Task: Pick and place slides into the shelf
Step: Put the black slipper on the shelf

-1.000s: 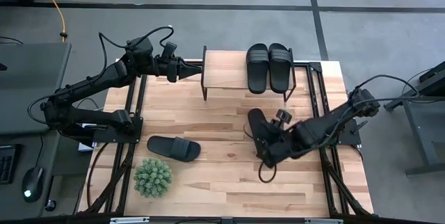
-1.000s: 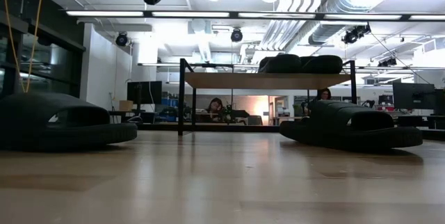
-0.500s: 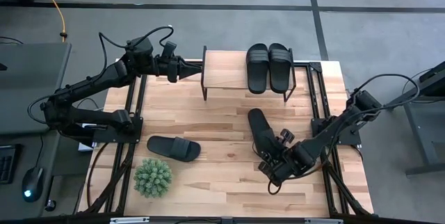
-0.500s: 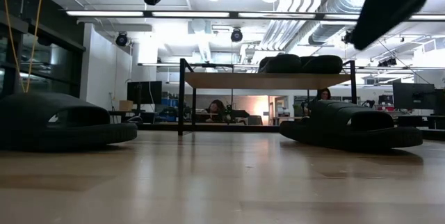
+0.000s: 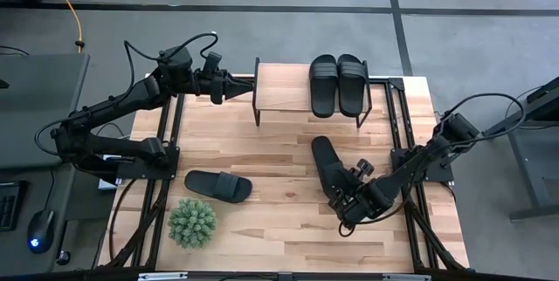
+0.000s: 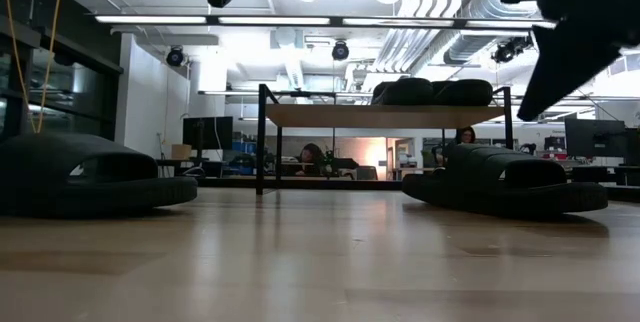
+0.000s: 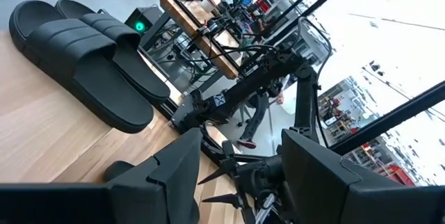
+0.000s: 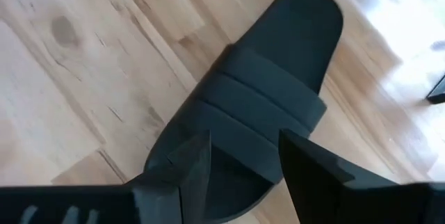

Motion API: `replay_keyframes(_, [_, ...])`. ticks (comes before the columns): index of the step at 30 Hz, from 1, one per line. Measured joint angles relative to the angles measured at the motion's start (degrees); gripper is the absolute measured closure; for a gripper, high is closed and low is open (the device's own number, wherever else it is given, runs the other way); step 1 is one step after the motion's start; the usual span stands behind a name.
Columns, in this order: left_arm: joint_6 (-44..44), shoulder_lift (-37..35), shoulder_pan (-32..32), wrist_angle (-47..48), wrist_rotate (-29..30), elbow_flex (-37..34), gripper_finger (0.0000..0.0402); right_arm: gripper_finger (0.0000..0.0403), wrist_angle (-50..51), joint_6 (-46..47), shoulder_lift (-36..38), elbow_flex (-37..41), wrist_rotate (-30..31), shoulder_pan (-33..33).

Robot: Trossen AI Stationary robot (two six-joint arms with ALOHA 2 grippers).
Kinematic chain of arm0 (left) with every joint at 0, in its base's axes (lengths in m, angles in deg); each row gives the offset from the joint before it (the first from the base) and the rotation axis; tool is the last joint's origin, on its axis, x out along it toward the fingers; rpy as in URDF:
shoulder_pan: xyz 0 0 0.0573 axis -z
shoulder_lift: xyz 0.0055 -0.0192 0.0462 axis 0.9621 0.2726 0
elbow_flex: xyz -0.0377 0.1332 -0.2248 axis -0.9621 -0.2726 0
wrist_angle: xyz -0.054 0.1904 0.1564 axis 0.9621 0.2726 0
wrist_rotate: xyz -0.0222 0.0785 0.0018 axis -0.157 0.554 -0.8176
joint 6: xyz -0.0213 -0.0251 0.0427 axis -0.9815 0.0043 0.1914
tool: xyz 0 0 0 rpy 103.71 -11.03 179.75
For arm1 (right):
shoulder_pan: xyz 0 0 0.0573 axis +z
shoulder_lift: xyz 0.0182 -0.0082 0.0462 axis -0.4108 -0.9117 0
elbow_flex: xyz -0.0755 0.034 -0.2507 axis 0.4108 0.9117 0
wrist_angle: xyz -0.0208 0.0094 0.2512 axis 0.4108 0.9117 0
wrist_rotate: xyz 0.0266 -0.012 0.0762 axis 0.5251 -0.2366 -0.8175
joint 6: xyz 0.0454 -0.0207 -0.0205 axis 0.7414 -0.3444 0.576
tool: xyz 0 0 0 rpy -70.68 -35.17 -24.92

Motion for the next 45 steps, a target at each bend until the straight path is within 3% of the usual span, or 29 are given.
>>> replay_keyframes(15, [0.11, 1.11, -0.01, 0.50, 0.02, 0.01, 0.0215, 0.0243, -3.23, -7.22, -2.66, 1.08, -3.04, 0.28])
replay_keyframes(30, [-1.60, 1.97, -0.01, 0.31, -0.20, 0.00, 0.0215, 0.0243, -3.67, -7.56, -8.26, 1.08, -2.35, 1.11])
replay_keyframes(45, [-3.08, 1.95, -0.02, 0.31, -0.20, 0.00, 0.0215, 0.0243, -2.63, -7.74, -10.40, 1.08, 3.83, -1.31])
